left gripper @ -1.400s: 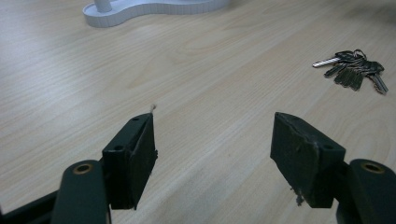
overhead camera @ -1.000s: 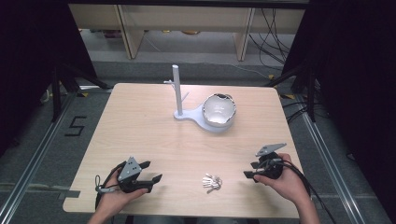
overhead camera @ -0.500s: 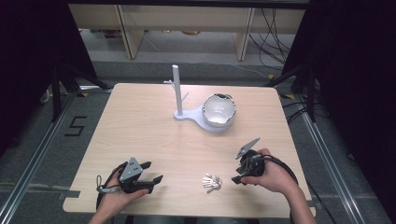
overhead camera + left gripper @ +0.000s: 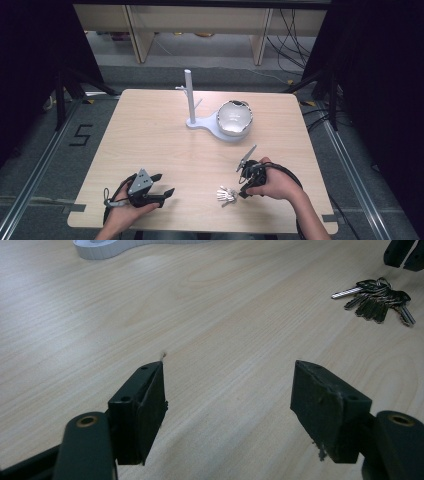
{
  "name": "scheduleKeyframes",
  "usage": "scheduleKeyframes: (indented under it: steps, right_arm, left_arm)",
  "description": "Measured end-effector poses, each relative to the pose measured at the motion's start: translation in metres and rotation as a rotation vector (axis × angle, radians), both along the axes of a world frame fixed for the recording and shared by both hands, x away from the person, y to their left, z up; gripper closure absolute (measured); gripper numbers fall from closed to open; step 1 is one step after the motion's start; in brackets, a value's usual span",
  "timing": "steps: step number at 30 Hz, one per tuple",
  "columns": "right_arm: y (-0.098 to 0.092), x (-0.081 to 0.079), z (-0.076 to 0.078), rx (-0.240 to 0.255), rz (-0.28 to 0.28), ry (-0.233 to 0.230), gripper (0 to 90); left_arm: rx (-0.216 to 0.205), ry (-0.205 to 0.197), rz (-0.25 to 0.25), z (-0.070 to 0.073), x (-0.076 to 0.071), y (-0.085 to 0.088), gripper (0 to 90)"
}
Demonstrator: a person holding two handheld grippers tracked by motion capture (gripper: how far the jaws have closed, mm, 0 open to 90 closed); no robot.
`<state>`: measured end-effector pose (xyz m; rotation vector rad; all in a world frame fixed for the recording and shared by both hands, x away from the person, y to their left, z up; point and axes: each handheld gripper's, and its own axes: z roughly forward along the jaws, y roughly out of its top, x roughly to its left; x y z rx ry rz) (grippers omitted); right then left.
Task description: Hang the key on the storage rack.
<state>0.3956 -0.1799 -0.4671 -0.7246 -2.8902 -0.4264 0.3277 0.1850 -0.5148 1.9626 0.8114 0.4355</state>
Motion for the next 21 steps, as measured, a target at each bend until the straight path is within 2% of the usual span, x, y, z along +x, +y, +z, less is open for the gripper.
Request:
scheduleKeyframes:
  steps: [5,9,10,14,15,17,21]
  right_arm:
    - [0.006,0.005,-0.005,0.004,0.04,0.01,70.9]
    - [0.009,0.005,-0.007,-0.026,0.024,0.024,71.5]
    - [0.009,0.006,-0.009,-0.007,0.048,0.024,71.9]
    - [0.01,0.006,-0.009,-0.025,0.03,0.031,73.0]
    - [0.011,0.007,-0.01,-0.014,0.051,0.032,73.8]
    - [0.012,0.007,-0.01,-0.023,0.047,0.033,74.6]
    - [0.018,0.008,-0.01,-0.068,0.058,0.066,77.0]
  left_arm:
    - [0.005,0.002,-0.004,-0.001,0.0,0.0,29.4]
    - [0.004,0.004,-0.003,-0.002,0.0,0.0,29.4]
    - [0.004,0.004,-0.003,-0.002,0.0,0.0,29.4]
    - [0.008,0.007,-0.003,-0.002,0.0,-0.001,29.4]
    - [0.01,0.007,-0.007,-0.002,0.0,-0.001,29.4]
    - [0.01,0.006,-0.011,-0.002,0.0,-0.001,29.4]
    - [0.009,0.008,-0.008,-0.002,-0.001,-0.001,29.4]
